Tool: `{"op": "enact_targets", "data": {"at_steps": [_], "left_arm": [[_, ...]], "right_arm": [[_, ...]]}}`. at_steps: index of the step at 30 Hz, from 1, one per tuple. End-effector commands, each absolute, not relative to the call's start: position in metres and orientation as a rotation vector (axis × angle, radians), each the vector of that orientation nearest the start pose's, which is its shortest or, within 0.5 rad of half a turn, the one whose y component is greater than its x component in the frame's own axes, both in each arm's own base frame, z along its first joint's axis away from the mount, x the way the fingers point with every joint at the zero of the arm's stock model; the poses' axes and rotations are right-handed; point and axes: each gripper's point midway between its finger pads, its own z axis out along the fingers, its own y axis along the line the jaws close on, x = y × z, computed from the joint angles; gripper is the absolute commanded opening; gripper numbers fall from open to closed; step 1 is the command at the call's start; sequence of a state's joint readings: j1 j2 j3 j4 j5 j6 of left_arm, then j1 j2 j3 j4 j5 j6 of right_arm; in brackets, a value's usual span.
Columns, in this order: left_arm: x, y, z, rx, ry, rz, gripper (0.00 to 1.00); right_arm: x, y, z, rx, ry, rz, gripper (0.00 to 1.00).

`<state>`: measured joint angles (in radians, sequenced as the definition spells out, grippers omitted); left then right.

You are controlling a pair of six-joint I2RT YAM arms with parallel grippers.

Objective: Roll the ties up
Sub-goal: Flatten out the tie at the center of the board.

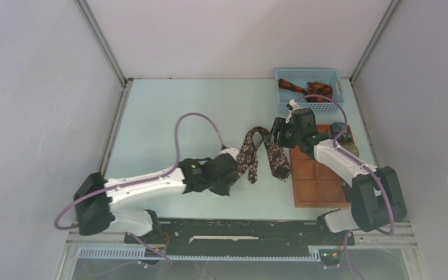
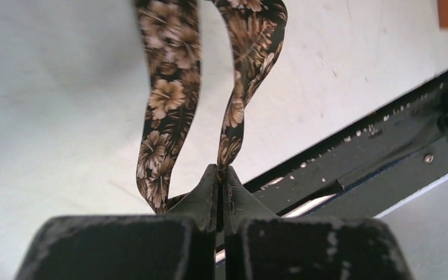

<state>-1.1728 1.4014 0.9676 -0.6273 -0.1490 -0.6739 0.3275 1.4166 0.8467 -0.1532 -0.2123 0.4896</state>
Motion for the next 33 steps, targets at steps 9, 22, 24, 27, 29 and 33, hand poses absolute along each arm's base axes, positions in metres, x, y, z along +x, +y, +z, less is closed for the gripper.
{"op": "enact_targets", "data": {"at_steps": [9,22,24,27,29,33], "left_arm": [[0.186,-0.148,0.112,-0.018,2.529,-0.322,0.00],[0.230,-0.032,0.114,-0.682,2.380,-0.148,0.00],[0.234,-0.020,0.113,-0.736,2.372,-0.144,0.00],[0.241,-0.003,0.113,-0.816,2.364,-0.141,0.00],[0.245,0.007,0.114,-0.861,2.353,-0.139,0.00],[0.252,0.031,0.112,-0.954,2.330,-0.105,0.00]], "right_arm": [[0.344,0.175,0.109,0.087,2.335,0.677,0.60],[0.345,0.176,0.107,0.088,2.352,0.679,0.60],[0.345,0.176,0.106,0.089,2.355,0.682,0.60],[0.345,0.175,0.106,0.093,2.358,0.686,0.60],[0.345,0.175,0.106,0.093,2.358,0.686,0.60],[0.346,0.176,0.106,0.092,2.357,0.689,0.60]]}}
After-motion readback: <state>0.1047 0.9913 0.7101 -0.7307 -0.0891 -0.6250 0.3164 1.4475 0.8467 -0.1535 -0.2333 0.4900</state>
